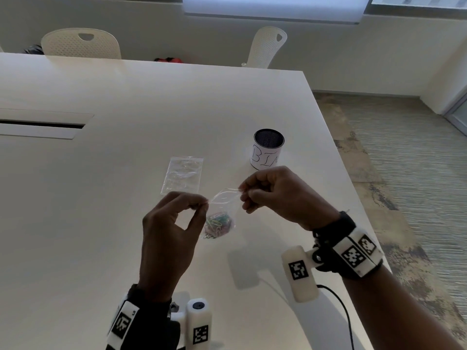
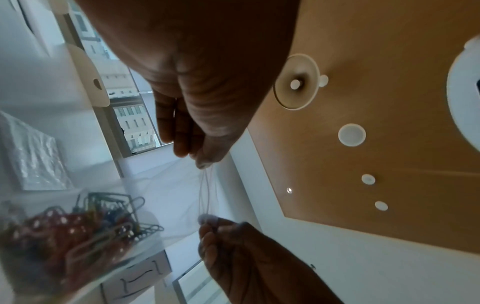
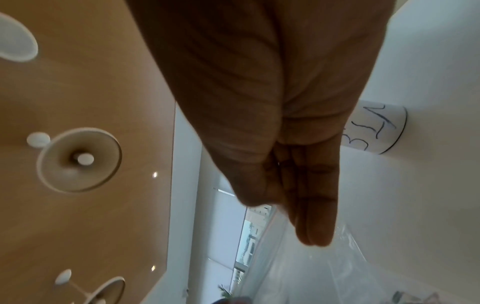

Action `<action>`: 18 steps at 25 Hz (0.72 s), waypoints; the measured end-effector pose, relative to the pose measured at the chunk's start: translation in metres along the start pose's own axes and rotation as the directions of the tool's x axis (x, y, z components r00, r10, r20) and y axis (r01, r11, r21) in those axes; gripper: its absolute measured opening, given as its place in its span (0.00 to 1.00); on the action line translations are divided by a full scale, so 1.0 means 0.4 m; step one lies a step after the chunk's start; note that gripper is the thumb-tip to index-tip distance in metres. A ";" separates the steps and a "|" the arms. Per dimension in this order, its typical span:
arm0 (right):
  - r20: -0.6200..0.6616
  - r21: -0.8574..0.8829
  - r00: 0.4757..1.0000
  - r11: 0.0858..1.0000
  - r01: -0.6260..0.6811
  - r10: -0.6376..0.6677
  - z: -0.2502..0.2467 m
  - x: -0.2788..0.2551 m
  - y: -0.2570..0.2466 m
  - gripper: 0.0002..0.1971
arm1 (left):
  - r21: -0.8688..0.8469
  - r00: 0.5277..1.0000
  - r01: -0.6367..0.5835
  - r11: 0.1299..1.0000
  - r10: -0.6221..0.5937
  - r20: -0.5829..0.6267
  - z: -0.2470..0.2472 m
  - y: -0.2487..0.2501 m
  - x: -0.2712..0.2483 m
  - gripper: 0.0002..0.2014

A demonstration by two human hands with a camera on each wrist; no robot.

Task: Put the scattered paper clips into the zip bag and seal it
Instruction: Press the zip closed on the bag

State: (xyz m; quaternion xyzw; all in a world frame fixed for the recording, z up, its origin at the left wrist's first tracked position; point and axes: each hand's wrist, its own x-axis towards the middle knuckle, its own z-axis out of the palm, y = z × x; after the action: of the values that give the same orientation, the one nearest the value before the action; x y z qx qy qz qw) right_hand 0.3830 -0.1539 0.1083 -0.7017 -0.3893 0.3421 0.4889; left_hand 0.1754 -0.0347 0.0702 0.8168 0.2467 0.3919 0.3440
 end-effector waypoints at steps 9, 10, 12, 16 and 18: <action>-0.012 -0.164 0.984 0.971 0.175 -0.179 -0.011 -0.119 0.049 0.03 | -0.202 0.951 0.174 0.964 -0.111 0.290 0.019 0.016 -0.007 0.09; -0.005 -0.054 0.992 0.991 0.123 -0.123 -0.014 -0.128 0.053 0.04 | -0.243 0.941 0.206 0.948 -0.123 0.317 0.025 0.011 -0.010 0.09; -0.020 0.081 0.999 0.996 0.046 -0.045 -0.015 -0.138 0.070 0.06 | -0.293 0.918 0.280 0.914 -0.165 0.361 0.047 -0.008 -0.014 0.09; -0.098 0.099 0.994 0.995 -0.033 0.043 0.001 -0.127 0.133 0.05 | -0.280 0.874 0.391 0.877 -0.258 0.412 0.108 -0.048 -0.026 0.07; -0.135 0.106 0.989 0.993 -0.045 0.059 0.007 -0.119 0.157 0.05 | -0.290 0.855 0.428 0.856 -0.279 0.438 0.122 -0.051 -0.026 0.08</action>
State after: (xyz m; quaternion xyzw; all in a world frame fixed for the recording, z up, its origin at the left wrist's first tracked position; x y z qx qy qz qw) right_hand 0.3719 -0.2086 0.0524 -0.7076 -0.3181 0.3249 0.5409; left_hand 0.2063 -0.0469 0.0276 0.7345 0.2438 0.1943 0.6028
